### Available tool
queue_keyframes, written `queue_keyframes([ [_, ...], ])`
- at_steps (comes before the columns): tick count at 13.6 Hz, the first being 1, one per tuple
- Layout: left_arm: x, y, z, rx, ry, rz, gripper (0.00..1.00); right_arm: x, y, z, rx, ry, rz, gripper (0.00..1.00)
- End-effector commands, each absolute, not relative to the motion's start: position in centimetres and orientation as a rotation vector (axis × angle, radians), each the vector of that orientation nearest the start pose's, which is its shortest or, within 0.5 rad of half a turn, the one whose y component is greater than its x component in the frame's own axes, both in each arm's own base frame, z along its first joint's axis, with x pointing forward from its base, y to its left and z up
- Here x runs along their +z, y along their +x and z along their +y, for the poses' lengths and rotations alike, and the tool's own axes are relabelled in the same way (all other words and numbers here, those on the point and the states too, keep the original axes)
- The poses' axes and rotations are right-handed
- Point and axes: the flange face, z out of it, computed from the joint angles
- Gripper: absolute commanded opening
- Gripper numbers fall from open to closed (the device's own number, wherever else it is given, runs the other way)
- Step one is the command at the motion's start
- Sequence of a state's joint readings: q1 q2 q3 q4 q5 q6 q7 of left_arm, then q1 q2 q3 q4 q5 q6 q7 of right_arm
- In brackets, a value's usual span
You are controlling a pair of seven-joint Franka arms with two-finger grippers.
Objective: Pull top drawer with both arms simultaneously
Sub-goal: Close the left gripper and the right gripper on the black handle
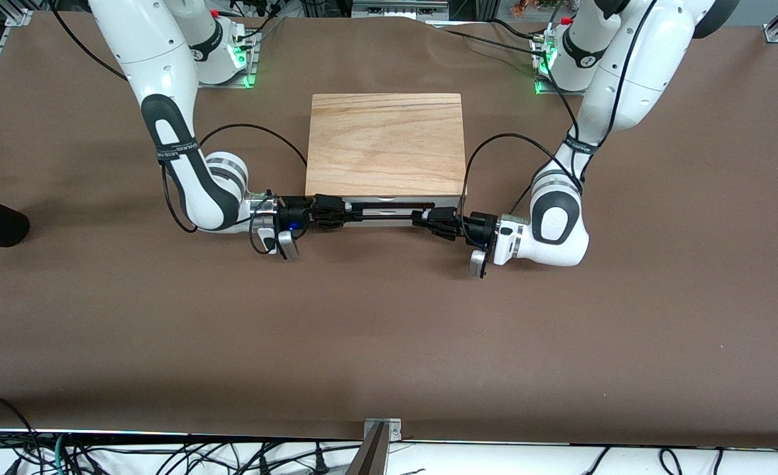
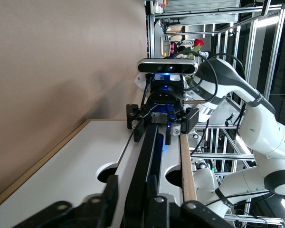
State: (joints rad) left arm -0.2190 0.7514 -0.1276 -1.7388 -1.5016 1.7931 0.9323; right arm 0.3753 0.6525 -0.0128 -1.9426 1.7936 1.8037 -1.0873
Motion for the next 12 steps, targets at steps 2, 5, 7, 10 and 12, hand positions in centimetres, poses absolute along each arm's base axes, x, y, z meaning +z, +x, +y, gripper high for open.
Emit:
queue_keyframes([
  [2,17.2,56.4,-28.6,-0.093,1.676,-0.25,0.0,16.5,53.3,29.2,-0.028,-1.648,-0.092,0.11],
  [5,17.3,56.6,-28.6,-0.089,1.675,-0.25,0.0,16.9,53.9,29.1,-0.035,-1.642,-0.091,0.04],
  [7,17.9,57.7,-28.5,-0.071,1.678,-0.251,0.0,17.2,54.8,29.2,-0.047,-1.64,-0.094,0.04],
  [10,18.7,60.4,-27.4,-0.043,1.679,-0.235,0.0,16.4,57.1,29.7,-0.074,-1.639,-0.108,0.04],
  [12,19.1,62.5,-27.3,-0.033,1.679,-0.216,0.0,16.9,59.2,29.8,-0.094,-1.631,-0.112,0.04],
])
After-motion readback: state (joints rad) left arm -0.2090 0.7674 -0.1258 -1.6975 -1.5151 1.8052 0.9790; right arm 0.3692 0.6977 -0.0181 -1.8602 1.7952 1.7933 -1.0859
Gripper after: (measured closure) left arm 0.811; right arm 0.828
